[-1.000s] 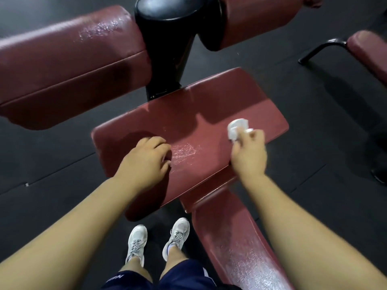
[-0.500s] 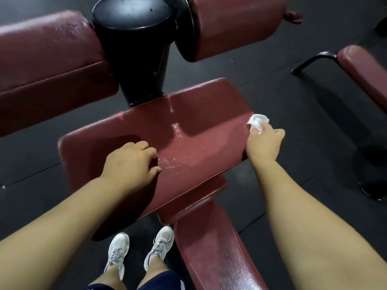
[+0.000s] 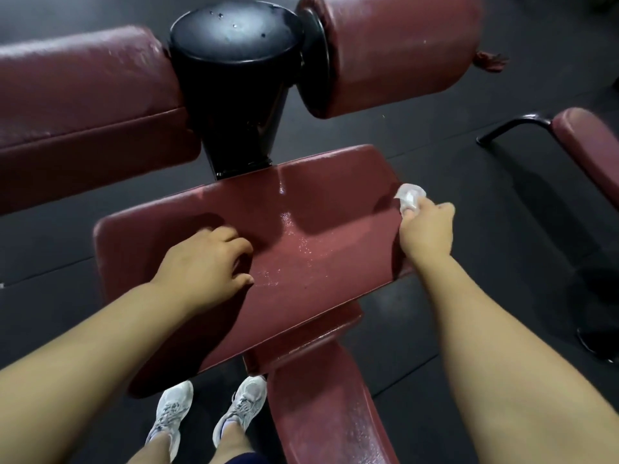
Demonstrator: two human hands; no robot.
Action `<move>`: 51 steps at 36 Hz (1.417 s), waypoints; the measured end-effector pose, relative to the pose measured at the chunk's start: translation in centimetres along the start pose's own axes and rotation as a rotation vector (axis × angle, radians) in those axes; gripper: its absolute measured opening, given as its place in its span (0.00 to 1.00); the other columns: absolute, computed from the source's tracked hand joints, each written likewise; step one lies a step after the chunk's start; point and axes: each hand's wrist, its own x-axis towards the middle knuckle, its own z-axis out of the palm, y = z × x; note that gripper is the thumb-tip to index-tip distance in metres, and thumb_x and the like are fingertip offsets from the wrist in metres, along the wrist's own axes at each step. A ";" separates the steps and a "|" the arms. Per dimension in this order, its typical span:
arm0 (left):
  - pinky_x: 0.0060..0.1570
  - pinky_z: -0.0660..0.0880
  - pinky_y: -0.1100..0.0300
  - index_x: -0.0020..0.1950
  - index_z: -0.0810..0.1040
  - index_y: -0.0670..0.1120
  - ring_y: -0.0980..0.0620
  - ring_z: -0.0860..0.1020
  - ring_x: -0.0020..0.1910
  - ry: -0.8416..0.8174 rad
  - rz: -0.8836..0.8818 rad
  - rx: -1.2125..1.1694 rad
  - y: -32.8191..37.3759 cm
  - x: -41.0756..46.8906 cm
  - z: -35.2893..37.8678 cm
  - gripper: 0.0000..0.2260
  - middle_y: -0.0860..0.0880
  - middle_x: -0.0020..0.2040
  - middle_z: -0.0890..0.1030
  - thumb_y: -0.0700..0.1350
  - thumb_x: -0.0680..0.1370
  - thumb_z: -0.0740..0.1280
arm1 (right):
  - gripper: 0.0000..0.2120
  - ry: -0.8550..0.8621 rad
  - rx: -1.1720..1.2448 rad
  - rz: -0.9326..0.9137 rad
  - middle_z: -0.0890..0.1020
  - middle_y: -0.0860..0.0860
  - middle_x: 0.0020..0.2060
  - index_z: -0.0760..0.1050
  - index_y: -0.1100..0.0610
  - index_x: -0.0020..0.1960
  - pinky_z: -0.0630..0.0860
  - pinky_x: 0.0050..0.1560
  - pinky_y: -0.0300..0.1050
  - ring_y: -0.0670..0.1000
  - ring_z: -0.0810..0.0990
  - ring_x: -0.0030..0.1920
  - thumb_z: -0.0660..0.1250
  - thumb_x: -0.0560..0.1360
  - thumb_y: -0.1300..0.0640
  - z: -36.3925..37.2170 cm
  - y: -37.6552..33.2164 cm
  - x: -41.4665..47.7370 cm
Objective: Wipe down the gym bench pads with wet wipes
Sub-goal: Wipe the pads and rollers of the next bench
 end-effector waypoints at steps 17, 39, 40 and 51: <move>0.70 0.59 0.58 0.71 0.65 0.61 0.54 0.62 0.72 -0.057 -0.135 -0.059 -1.6 0.5 0.5 0.32 0.59 0.75 0.60 0.67 0.70 0.65 | 0.13 -0.256 -0.005 -0.853 0.75 0.56 0.53 0.76 0.53 0.57 0.73 0.42 0.48 0.60 0.77 0.46 0.60 0.75 0.54 2.4 -4.6 -3.6; 0.70 0.54 0.62 0.72 0.64 0.62 0.59 0.58 0.74 -0.044 -0.141 -0.120 -1.7 0.9 0.8 0.32 0.61 0.75 0.58 0.67 0.69 0.66 | 0.18 -0.095 -0.067 -0.713 0.71 0.54 0.47 0.80 0.51 0.53 0.70 0.51 0.41 0.56 0.73 0.44 0.55 0.71 0.59 2.7 -7.1 5.2; 0.70 0.55 0.62 0.71 0.65 0.62 0.59 0.59 0.73 -0.043 -0.142 -0.119 -1.7 0.9 0.8 0.32 0.61 0.75 0.58 0.67 0.69 0.67 | 0.17 -0.055 -0.070 -0.543 0.70 0.54 0.48 0.79 0.54 0.55 0.70 0.51 0.41 0.58 0.75 0.46 0.55 0.73 0.60 2.9 -6.7 6.7; 0.68 0.58 0.61 0.70 0.68 0.60 0.56 0.62 0.71 -0.005 -0.135 -0.171 -1.9 0.8 0.8 0.31 0.60 0.74 0.63 0.65 0.69 0.68 | 0.20 -0.381 0.073 -1.074 0.73 0.47 0.51 0.77 0.49 0.60 0.70 0.49 0.43 0.45 0.74 0.49 0.54 0.74 0.47 6.5 -14.1 -5.3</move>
